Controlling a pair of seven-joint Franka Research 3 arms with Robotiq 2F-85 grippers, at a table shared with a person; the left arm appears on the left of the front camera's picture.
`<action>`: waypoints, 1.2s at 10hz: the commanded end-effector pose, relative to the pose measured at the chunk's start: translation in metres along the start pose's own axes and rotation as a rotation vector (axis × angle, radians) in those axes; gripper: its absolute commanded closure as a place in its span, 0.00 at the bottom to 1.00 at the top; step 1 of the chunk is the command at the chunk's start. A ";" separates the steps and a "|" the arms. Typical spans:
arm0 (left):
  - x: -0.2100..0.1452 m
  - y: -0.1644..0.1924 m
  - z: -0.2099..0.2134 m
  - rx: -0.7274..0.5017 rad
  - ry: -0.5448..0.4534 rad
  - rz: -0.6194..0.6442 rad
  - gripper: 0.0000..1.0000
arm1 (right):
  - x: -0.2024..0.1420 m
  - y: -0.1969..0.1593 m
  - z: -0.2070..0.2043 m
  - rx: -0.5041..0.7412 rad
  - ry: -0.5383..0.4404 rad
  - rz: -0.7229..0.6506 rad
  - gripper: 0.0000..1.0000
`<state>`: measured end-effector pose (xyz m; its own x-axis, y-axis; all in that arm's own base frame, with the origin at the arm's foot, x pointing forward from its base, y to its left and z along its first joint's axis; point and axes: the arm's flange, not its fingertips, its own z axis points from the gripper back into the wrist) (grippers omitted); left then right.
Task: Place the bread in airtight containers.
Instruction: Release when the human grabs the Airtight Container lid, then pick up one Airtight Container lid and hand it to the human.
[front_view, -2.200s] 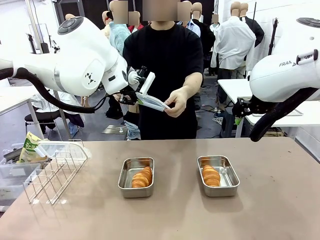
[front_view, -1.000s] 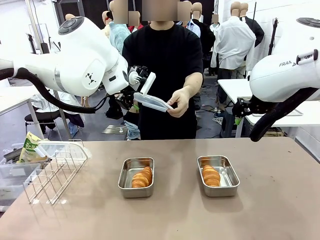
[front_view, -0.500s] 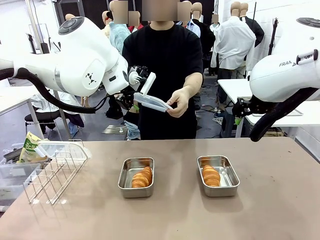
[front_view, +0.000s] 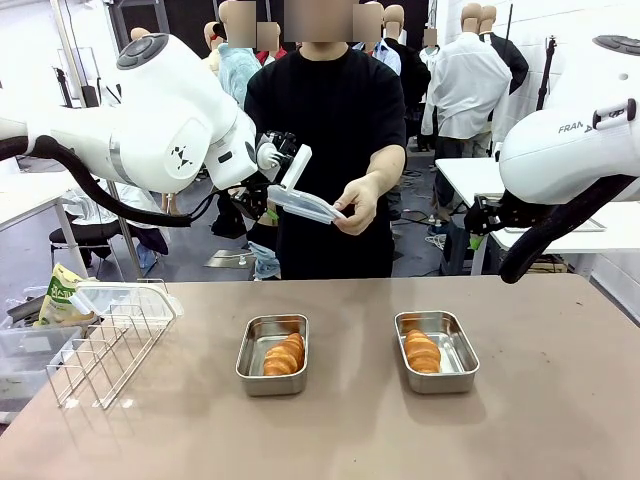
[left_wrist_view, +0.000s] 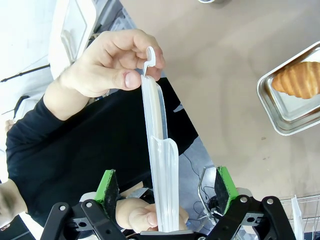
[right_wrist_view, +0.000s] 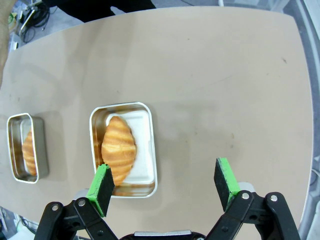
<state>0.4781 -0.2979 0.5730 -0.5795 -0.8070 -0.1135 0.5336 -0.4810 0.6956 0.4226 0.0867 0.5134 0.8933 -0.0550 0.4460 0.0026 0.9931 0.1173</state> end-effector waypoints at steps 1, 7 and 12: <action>-0.001 0.000 0.001 0.001 0.002 0.000 0.00 | 0.000 -0.001 0.000 -0.001 0.002 -0.002 0.00; -0.001 0.000 0.001 0.001 0.002 0.000 0.00 | 0.000 -0.001 0.000 -0.001 0.002 -0.002 0.00; -0.001 0.000 0.001 0.001 0.002 0.000 0.00 | 0.000 -0.001 0.000 -0.001 0.002 -0.002 0.00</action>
<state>0.4780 -0.2979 0.5730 -0.5795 -0.8070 -0.1135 0.5336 -0.4810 0.6956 0.4226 0.0867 0.5134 0.8933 -0.0550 0.4460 0.0026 0.9931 0.1173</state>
